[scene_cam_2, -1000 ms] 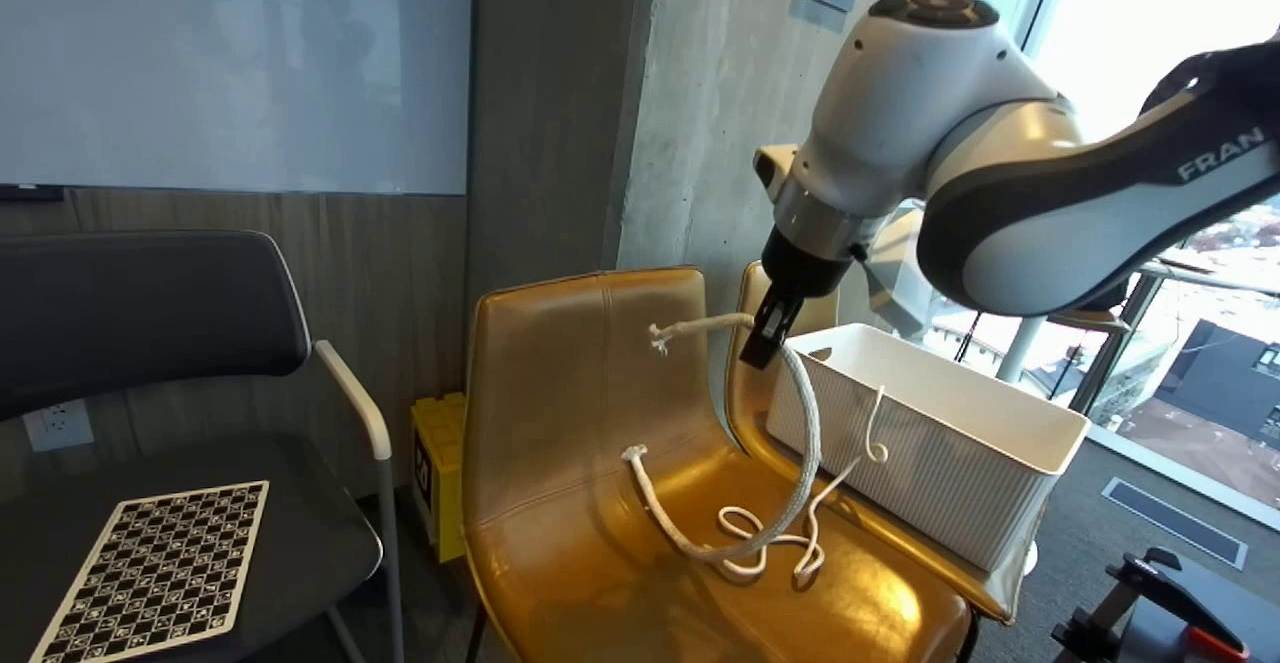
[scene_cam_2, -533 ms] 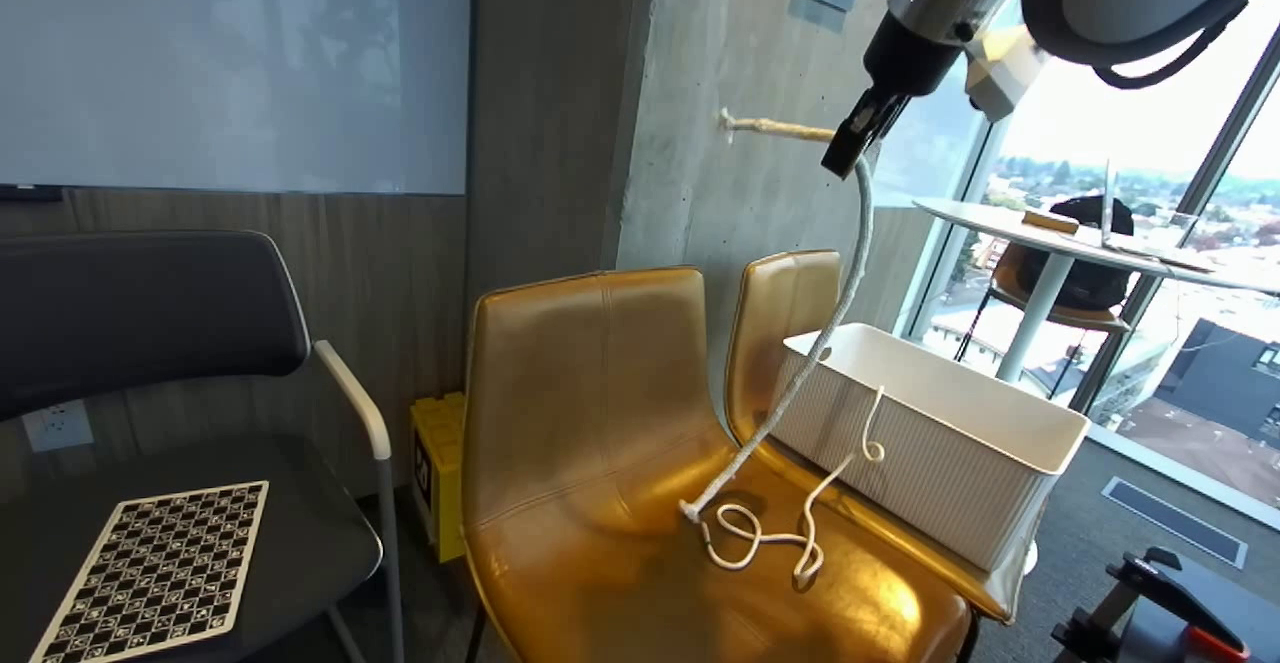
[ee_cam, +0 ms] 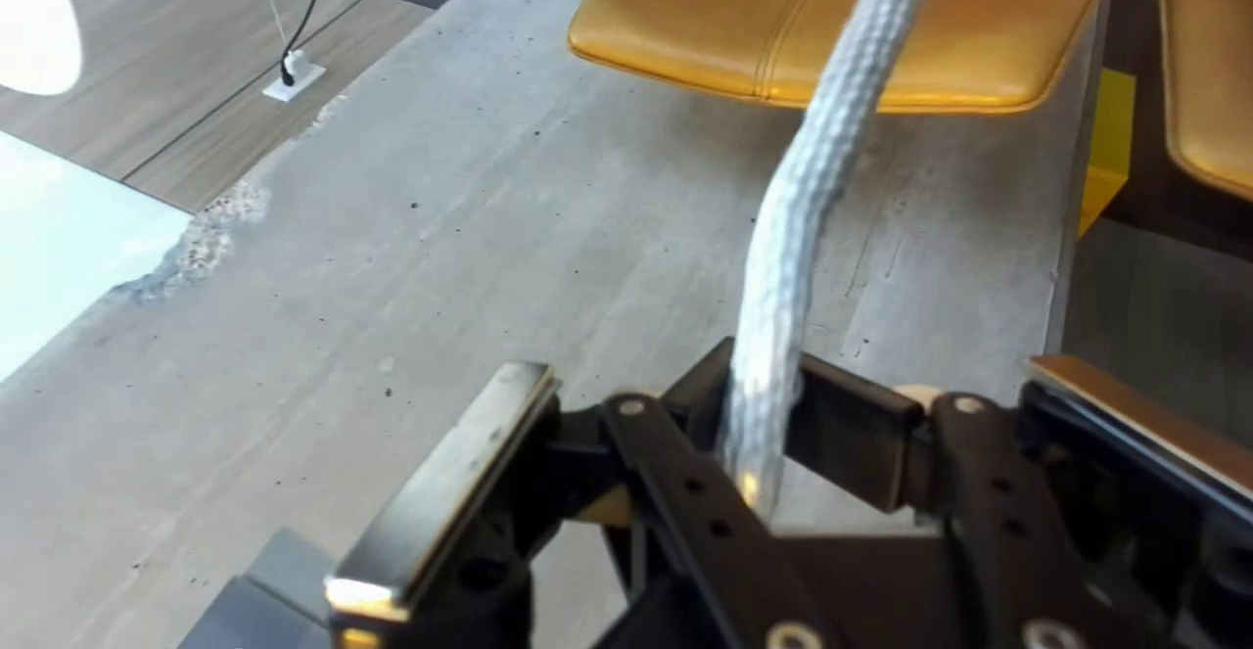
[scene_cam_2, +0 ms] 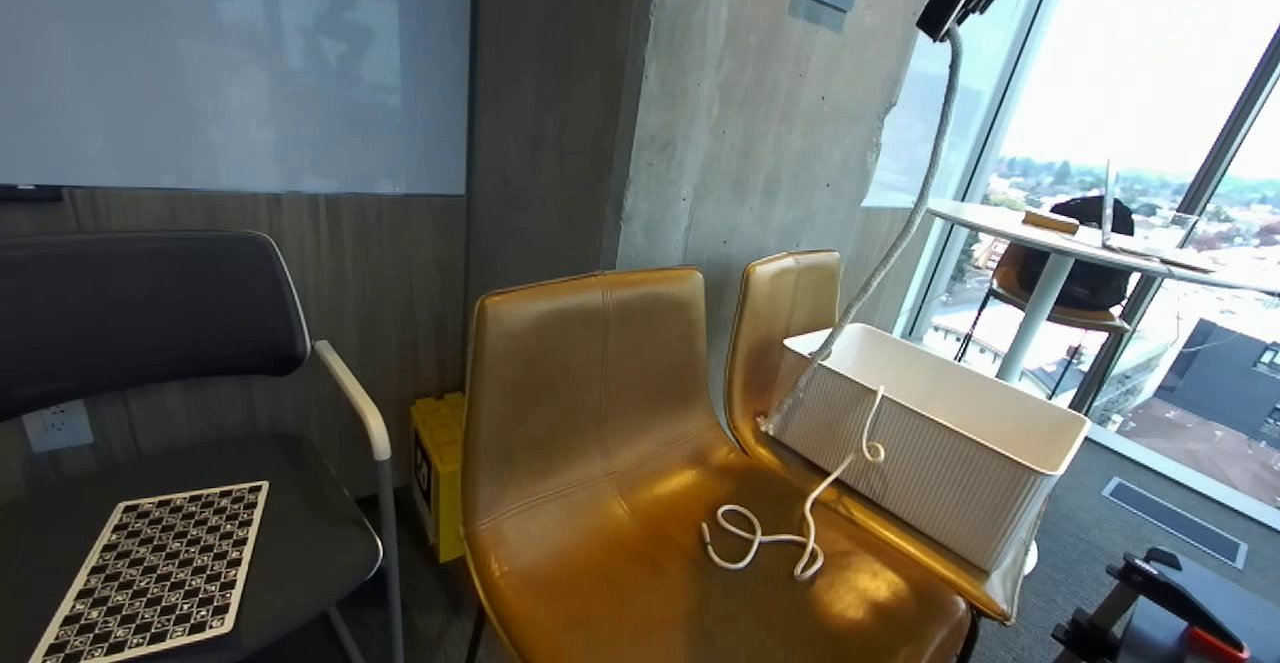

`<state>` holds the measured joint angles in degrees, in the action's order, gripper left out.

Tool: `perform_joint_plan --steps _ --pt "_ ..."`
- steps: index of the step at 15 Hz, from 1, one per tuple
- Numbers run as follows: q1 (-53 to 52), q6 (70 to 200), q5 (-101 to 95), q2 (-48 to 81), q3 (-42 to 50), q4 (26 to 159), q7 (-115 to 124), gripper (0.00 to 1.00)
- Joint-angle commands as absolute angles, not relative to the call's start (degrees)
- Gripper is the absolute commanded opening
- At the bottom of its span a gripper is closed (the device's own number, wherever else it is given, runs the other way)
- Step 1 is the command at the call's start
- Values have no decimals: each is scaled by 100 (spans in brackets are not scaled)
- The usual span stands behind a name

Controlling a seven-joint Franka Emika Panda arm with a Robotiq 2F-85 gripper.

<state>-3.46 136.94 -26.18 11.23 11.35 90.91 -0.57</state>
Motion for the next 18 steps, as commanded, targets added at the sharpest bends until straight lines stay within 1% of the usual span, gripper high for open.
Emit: perform_joint_plan --steps 1,5,7,8,11,17,18 --pt "-28 13165 -2415 1227 936 8257 -356 2" --pt "204 12803 -2418 1405 988 7450 -528 2" --pt "343 12752 -2361 1484 1004 7294 -635 2" --pt "302 12855 -2341 1508 1119 7409 -654 2" --pt "436 13059 -2226 1586 1086 7911 -727 2" --pt "555 13800 -2197 1791 941 9762 -779 2" --pt "517 13959 -2319 1828 958 10055 -769 11"
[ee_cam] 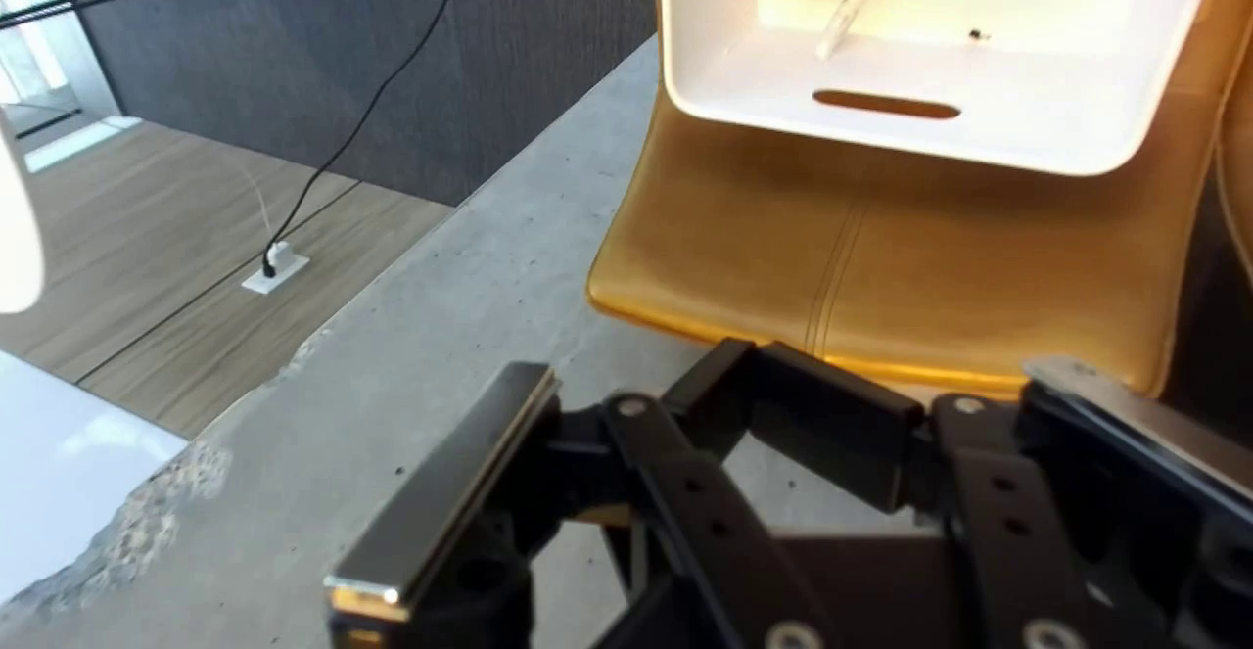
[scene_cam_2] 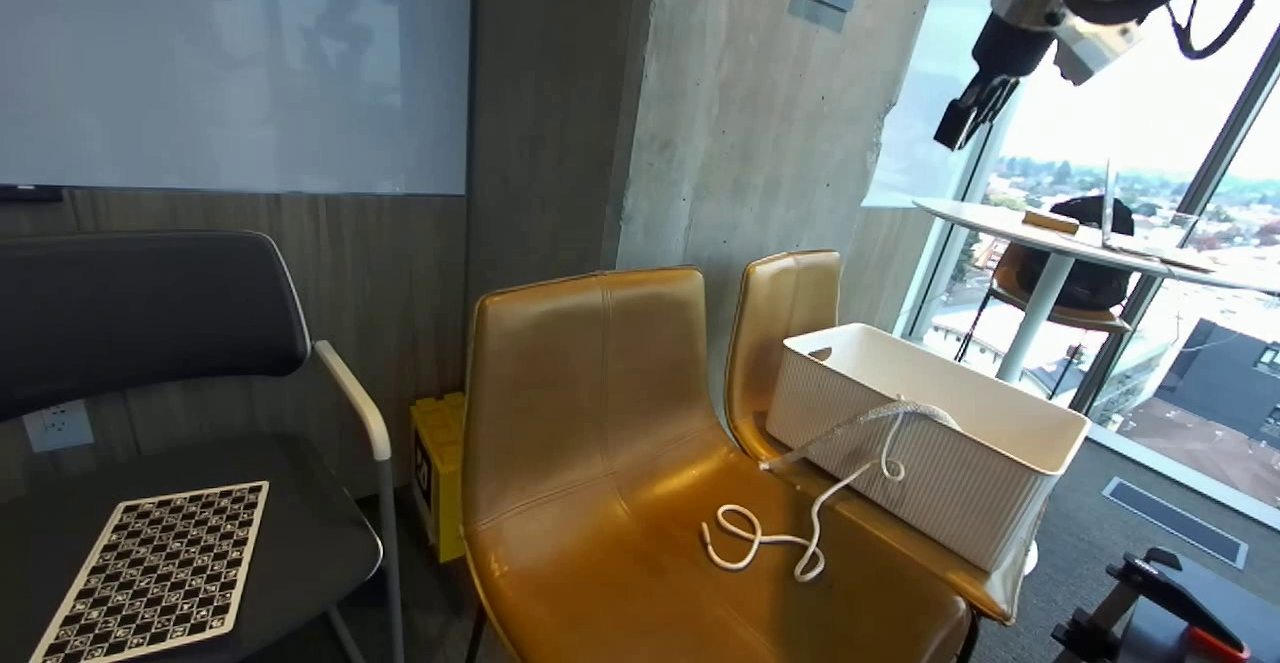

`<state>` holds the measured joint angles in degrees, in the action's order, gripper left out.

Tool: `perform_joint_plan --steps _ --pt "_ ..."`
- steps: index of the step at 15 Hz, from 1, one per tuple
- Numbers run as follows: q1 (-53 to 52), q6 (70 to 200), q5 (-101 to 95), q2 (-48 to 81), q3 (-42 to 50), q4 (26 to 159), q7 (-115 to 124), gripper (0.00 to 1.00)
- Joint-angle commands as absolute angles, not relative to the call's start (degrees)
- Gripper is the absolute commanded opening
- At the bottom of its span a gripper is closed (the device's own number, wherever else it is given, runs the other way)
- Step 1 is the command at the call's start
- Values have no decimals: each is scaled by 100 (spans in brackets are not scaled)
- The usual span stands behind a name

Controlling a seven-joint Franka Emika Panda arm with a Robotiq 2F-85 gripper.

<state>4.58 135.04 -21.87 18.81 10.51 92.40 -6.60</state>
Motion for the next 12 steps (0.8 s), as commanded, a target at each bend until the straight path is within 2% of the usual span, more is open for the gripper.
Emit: perform_joint_plan --steps 1,4,10,12 --pt "469 14155 -2477 1845 978 10363 -759 32" --pt "309 14651 -3033 1840 1036 11078 -688 44" --pt "-71 15150 -4140 1798 1075 11930 -282 88" --pt "-222 15165 -4605 1877 1071 11994 16 99"
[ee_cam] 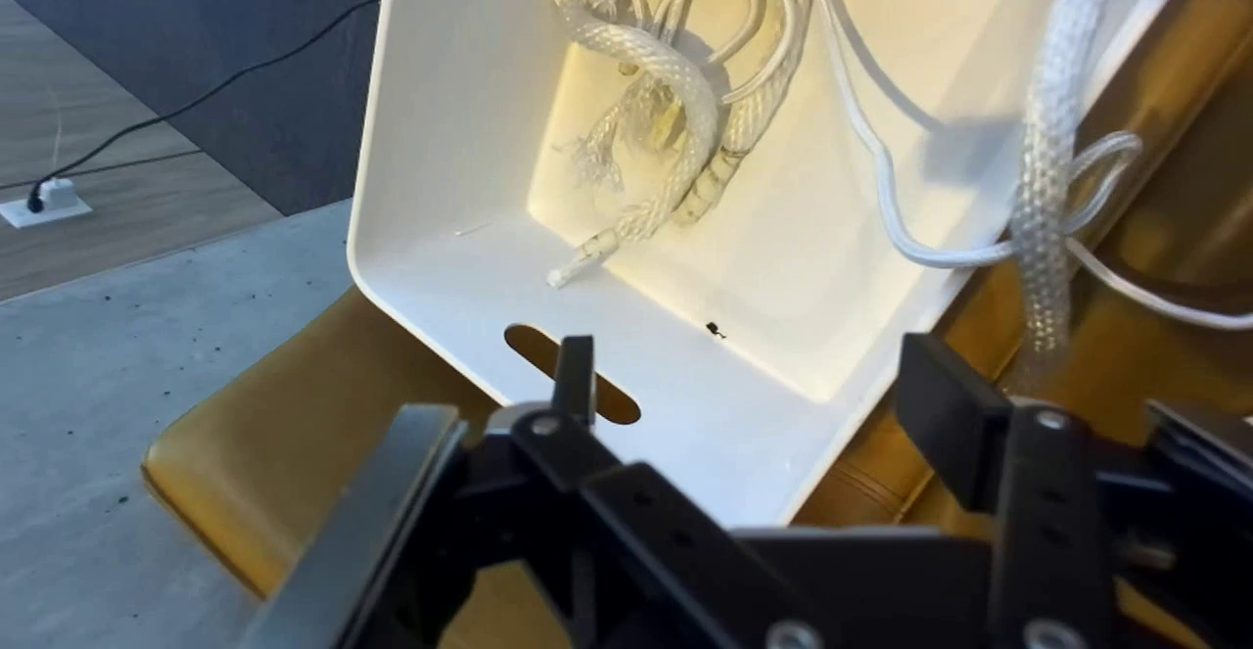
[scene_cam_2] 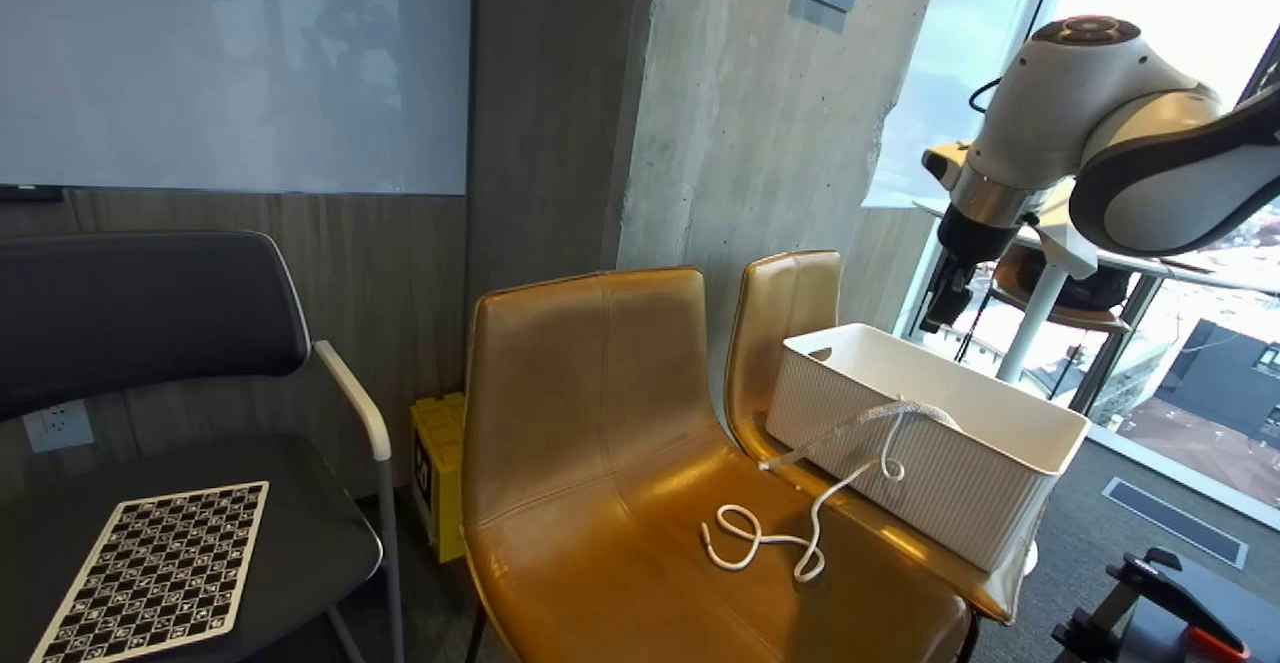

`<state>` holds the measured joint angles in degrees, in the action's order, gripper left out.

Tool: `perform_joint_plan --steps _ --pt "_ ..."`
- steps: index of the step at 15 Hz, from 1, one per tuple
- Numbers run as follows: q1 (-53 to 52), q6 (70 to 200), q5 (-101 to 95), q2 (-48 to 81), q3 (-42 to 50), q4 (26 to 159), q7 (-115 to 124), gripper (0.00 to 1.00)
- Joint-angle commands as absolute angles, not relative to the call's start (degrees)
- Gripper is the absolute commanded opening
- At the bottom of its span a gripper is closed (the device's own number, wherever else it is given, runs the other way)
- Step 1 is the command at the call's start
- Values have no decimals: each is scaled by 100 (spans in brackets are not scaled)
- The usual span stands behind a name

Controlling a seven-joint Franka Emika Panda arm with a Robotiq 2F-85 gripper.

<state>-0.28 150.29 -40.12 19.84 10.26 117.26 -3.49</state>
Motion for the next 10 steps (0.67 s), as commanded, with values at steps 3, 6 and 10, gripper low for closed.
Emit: perform_joint_plan --steps 3,6,10 --pt "-385 15028 -5079 1922 958 11957 345 100" --pt "-512 14934 -5410 1970 833 11890 556 100" --pt "-597 14805 -5660 2160 642 11797 741 100"
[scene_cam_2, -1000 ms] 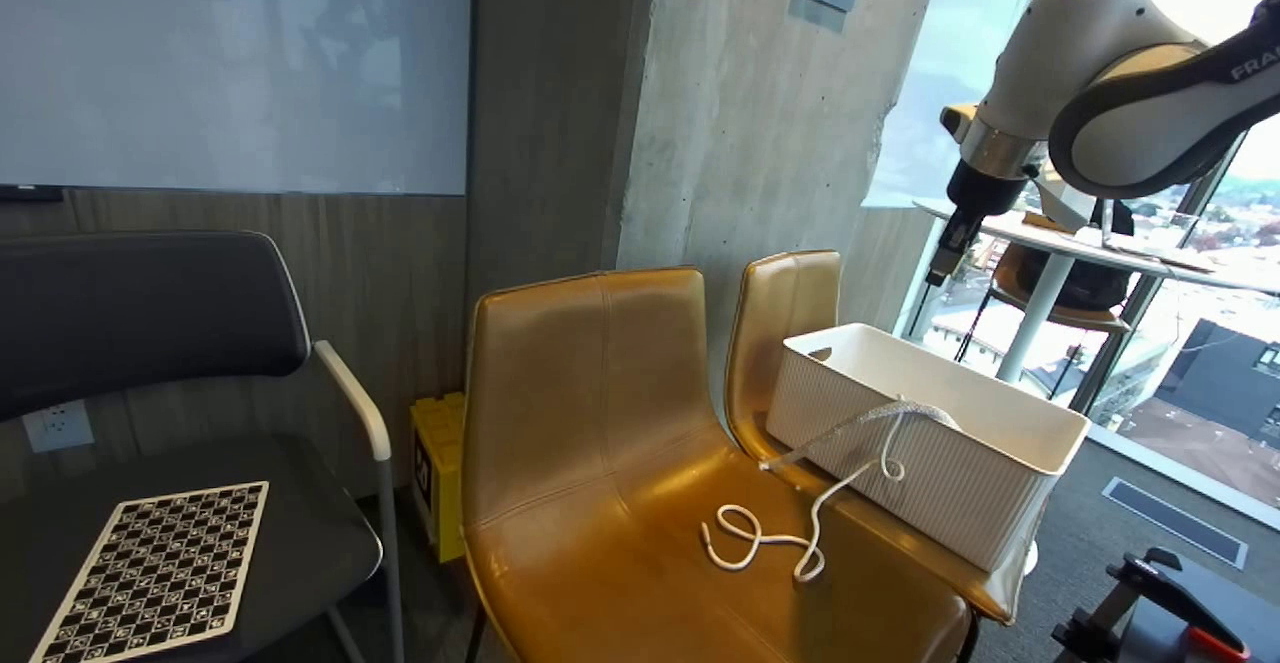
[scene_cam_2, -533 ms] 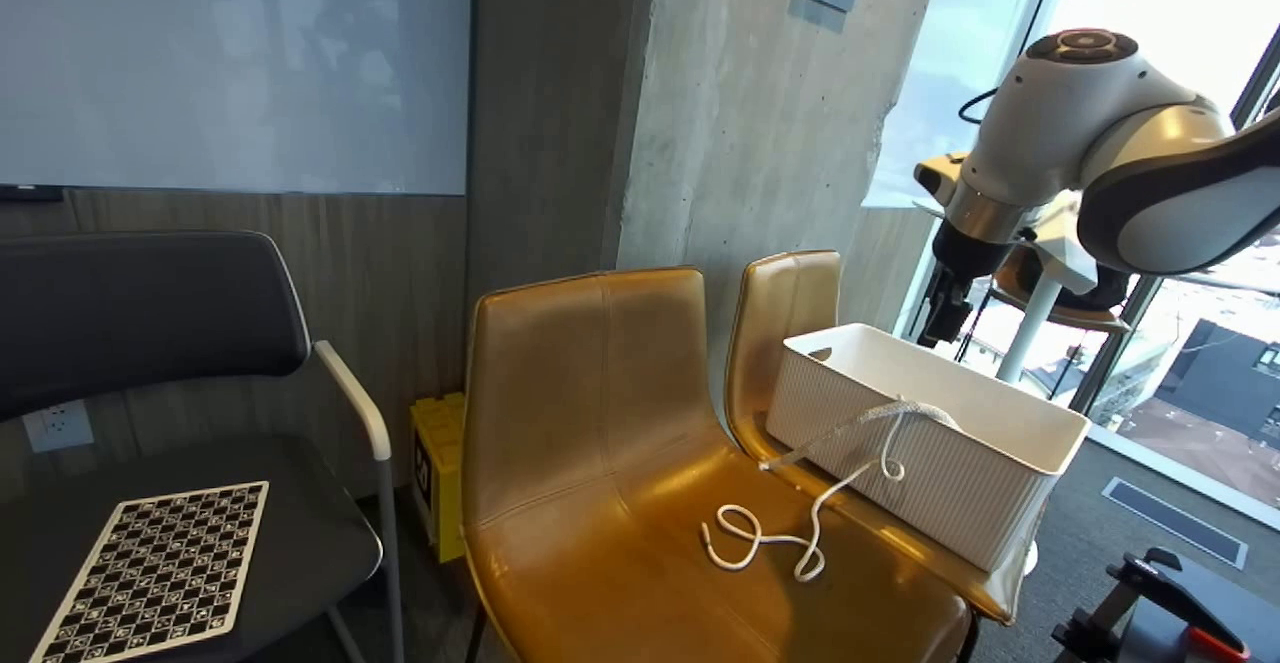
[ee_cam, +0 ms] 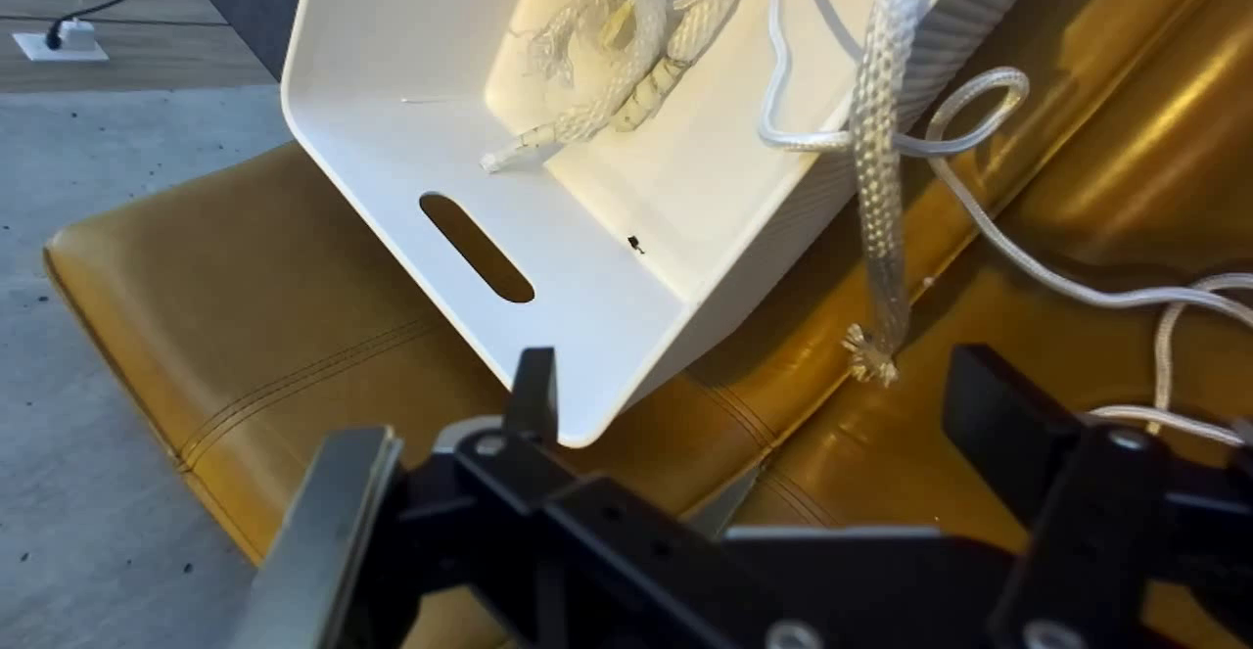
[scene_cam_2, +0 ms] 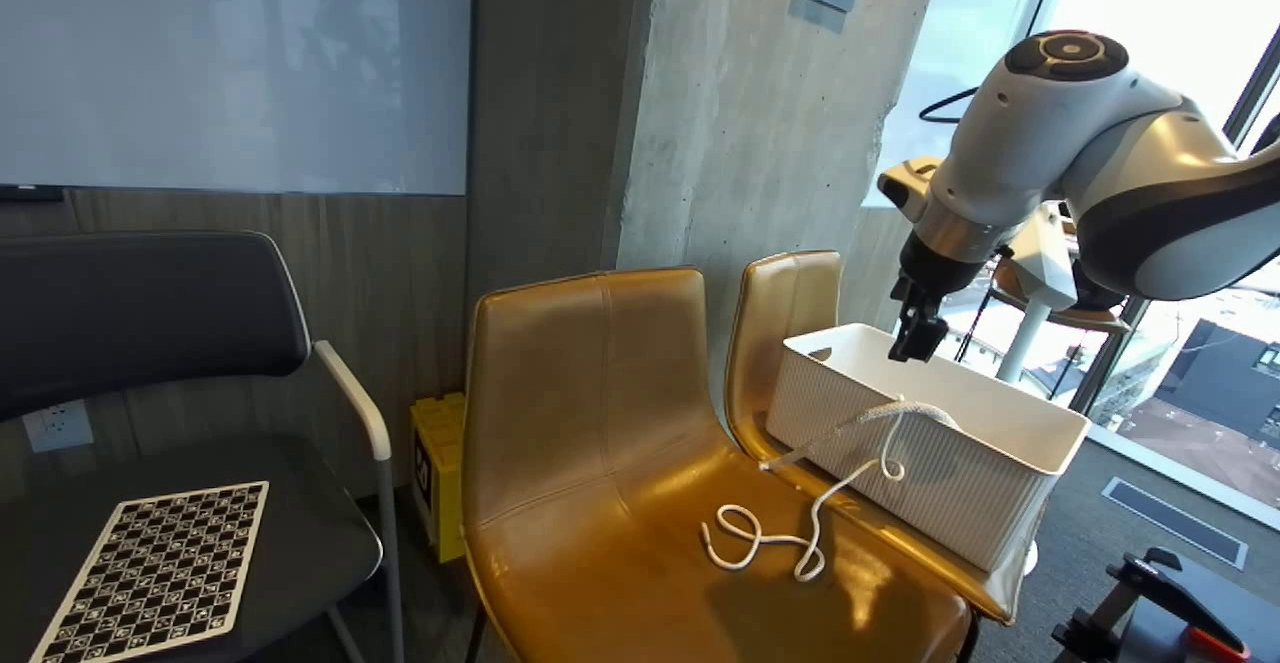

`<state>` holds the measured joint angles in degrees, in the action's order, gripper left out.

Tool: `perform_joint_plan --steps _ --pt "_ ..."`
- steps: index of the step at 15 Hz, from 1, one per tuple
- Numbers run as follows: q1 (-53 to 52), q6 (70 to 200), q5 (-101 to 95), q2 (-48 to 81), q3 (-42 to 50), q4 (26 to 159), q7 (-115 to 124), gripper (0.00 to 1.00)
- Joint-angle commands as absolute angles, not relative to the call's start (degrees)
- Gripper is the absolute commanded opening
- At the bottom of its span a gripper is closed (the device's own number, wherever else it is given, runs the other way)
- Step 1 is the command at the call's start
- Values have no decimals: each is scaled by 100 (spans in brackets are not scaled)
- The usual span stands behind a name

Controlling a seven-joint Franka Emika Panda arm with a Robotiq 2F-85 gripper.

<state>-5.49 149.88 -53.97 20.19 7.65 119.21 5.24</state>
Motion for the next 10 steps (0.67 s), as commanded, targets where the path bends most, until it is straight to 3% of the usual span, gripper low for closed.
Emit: perform_joint_plan --steps 1,10 --pt "-607 14786 -5708 2246 610 11767 790 100" --pt "-670 14504 -5833 3133 525 11288 943 100"
